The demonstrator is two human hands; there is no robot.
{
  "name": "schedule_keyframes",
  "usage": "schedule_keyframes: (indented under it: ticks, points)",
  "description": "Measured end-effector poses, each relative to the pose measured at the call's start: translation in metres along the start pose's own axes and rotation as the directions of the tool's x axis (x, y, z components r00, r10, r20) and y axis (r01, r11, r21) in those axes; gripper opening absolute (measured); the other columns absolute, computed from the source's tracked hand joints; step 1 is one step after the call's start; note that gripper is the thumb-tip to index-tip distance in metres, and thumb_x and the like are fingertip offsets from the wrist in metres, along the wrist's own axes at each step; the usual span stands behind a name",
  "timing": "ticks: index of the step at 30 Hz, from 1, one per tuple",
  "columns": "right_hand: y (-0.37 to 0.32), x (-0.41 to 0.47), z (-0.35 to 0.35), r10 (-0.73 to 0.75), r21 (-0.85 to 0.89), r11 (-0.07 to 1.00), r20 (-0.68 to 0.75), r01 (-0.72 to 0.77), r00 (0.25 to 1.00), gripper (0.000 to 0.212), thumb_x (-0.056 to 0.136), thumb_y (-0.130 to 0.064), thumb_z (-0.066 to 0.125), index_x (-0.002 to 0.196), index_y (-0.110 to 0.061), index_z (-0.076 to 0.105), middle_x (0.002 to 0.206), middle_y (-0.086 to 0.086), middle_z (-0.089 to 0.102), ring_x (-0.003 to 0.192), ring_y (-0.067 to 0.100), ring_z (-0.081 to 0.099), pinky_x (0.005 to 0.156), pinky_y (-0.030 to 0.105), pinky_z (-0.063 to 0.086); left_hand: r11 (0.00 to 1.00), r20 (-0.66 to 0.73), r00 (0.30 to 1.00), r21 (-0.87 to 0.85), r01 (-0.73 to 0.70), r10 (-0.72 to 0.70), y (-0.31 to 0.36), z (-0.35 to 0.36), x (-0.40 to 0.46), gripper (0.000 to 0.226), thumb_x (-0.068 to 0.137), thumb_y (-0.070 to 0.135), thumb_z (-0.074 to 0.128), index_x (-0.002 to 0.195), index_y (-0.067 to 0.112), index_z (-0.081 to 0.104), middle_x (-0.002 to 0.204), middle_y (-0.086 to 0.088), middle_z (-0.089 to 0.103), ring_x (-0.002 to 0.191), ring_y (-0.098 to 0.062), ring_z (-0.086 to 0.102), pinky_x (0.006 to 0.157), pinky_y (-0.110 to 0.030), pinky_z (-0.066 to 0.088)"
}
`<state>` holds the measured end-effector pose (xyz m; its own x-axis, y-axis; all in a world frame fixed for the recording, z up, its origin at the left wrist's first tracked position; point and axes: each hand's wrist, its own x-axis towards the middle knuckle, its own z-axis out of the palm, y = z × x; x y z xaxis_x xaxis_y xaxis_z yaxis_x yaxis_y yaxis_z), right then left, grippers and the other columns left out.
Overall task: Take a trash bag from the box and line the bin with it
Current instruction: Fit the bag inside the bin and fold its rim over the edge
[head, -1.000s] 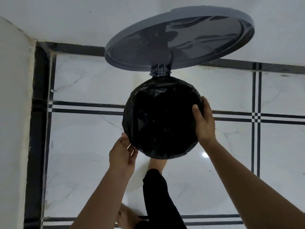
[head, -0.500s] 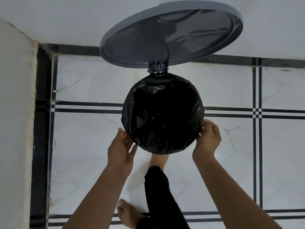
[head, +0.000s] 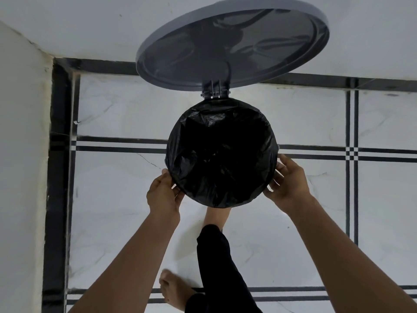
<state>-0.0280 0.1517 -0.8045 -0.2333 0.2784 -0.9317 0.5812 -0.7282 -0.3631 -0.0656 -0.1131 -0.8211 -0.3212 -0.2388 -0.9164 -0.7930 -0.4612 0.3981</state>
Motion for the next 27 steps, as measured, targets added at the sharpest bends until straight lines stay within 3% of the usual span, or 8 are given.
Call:
schedule_keyframes:
  ticks: [3, 5, 9, 14, 18, 22, 24, 27]
  points:
    - [-0.002, -0.001, -0.003, 0.074, 0.003, 0.997, 0.008, -0.074, 0.997, 0.032, 0.088, -0.046, 0.066, 0.096, -0.015, 0.072, 0.088, 0.001, 0.068, 0.09, 0.021, 0.064, 0.087, 0.04, 0.054, 0.998, 0.031, 0.998, -0.027, 0.052, -0.051, 0.0, -0.001, -0.008, 0.035, 0.102, 0.038, 0.061, 0.127, 0.015, 0.068, 0.112, -0.001, 0.076, 0.108, -0.02, 0.071, 0.095, -0.039, 0.057]
    - [0.001, -0.001, -0.004, 0.083, 0.016, 0.996, 0.009, -0.084, 0.996, 0.036, 0.086, -0.046, 0.067, 0.097, -0.013, 0.072, 0.088, 0.003, 0.067, 0.089, 0.022, 0.063, 0.082, 0.037, 0.054, 0.985, 0.056, 0.984, -0.02, 0.169, -0.167, 0.0, -0.004, -0.011, 0.041, 0.097, 0.051, 0.064, 0.129, 0.027, 0.068, 0.123, 0.002, 0.068, 0.121, -0.022, 0.059, 0.101, -0.048, 0.051]
    - [0.004, 0.0, -0.005, 0.119, 0.067, 0.99, 0.056, -0.123, 0.991, 0.041, 0.086, -0.048, 0.064, 0.099, -0.011, 0.073, 0.093, 0.005, 0.069, 0.099, 0.025, 0.063, 0.096, 0.042, 0.051, 0.933, 0.201, 0.935, -0.153, 0.326, -0.294, -0.001, -0.003, -0.008, 0.036, 0.099, 0.057, 0.056, 0.116, 0.03, 0.072, 0.127, -0.003, 0.067, 0.118, -0.026, 0.063, 0.088, -0.055, 0.053]
    - [0.016, -0.004, -0.014, 0.2, 0.238, 0.948, 0.071, -0.212, 0.977, 0.042, 0.084, -0.047, 0.065, 0.104, -0.01, 0.071, 0.113, 0.008, 0.066, 0.105, 0.027, 0.065, 0.096, 0.045, 0.051, 0.931, 0.188, 0.945, -0.204, 0.302, -0.266, -0.006, 0.002, -0.004, 0.033, 0.102, 0.048, 0.056, 0.119, 0.023, 0.07, 0.132, -0.008, 0.068, 0.116, -0.026, 0.068, 0.091, -0.05, 0.056]
    - [0.022, -0.009, -0.016, 0.226, 0.213, 0.947, 0.101, -0.243, 0.969, 0.048, 0.085, -0.053, 0.061, 0.106, -0.011, 0.072, 0.11, 0.008, 0.07, 0.113, 0.028, 0.065, 0.101, 0.055, 0.047, 0.914, 0.196, 0.921, -0.17, 0.369, -0.335, -0.002, 0.003, -0.006, 0.036, 0.098, 0.059, 0.056, 0.116, 0.031, 0.07, 0.128, -0.004, 0.067, 0.118, -0.025, 0.064, 0.098, -0.053, 0.051]
    - [0.031, -0.011, -0.015, 0.217, 0.262, 0.935, 0.105, -0.237, 0.971, 0.046, 0.083, -0.05, 0.066, 0.104, -0.008, 0.07, 0.111, 0.009, 0.063, 0.104, 0.026, 0.063, 0.101, 0.047, 0.05, 0.892, 0.203, 0.916, -0.234, 0.387, -0.345, -0.007, 0.002, -0.011, 0.052, 0.097, 0.058, 0.059, 0.125, 0.014, 0.066, 0.133, -0.01, 0.065, 0.116, -0.029, 0.067, 0.084, -0.047, 0.06]
    - [0.036, -0.012, -0.014, 0.202, 0.292, 0.929, 0.114, -0.227, 0.973, 0.046, 0.084, -0.049, 0.065, 0.105, -0.008, 0.07, 0.112, 0.008, 0.064, 0.107, 0.027, 0.062, 0.101, 0.045, 0.05, 0.881, 0.193, 0.924, -0.289, 0.375, -0.33, -0.015, -0.001, -0.013, 0.055, 0.098, 0.054, 0.06, 0.129, 0.009, 0.063, 0.135, -0.014, 0.064, 0.117, -0.03, 0.067, 0.091, -0.045, 0.059]
    - [0.044, -0.016, -0.013, 0.206, 0.299, 0.927, 0.102, -0.227, 0.973, 0.046, 0.086, -0.05, 0.061, 0.108, -0.011, 0.072, 0.108, 0.007, 0.07, 0.111, 0.029, 0.064, 0.099, 0.049, 0.049, 0.888, 0.168, 0.916, -0.233, 0.396, -0.365, -0.024, -0.004, -0.018, 0.058, 0.094, 0.063, 0.056, 0.13, 0.018, 0.065, 0.124, -0.007, 0.064, 0.115, -0.026, 0.061, 0.098, -0.048, 0.05]
